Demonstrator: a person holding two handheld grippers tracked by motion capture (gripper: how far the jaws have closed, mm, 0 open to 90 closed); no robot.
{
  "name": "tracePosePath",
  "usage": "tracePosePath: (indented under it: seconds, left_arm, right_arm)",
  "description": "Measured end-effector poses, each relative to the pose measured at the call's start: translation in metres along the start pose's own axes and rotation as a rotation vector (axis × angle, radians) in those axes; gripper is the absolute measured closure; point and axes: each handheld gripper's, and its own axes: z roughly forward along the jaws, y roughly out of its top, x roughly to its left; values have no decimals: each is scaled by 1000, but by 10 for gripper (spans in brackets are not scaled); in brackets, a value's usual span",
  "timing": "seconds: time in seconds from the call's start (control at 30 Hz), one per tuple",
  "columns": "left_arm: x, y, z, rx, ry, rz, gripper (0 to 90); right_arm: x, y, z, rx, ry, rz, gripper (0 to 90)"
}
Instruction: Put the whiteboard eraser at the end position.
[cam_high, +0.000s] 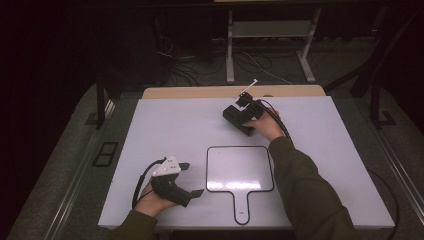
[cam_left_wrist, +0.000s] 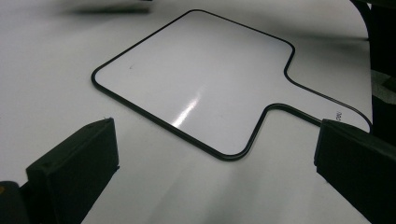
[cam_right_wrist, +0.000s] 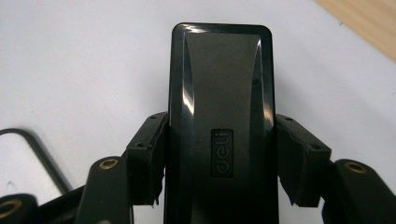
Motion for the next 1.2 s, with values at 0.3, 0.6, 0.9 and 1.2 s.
tracePosePath:
  seconds: [0.3,0.6,0.9,1.2]
  left_arm:
    - [-1,-1,1,2,2,0,0]
    - [1,-1,1,-7,4,-6,0]
    - [5,-1,1,1,10,-6,0]
    - [4,-2,1,0,10,-7,0]
  right_arm:
    - [-1,-6,21,44,-26,6,380]
    - [-4,-8,3,-70,6,50,265]
    - [0,-18,-20,-198,-52,24,210]
    - [7,-38,-37,-259,-31,47,190]
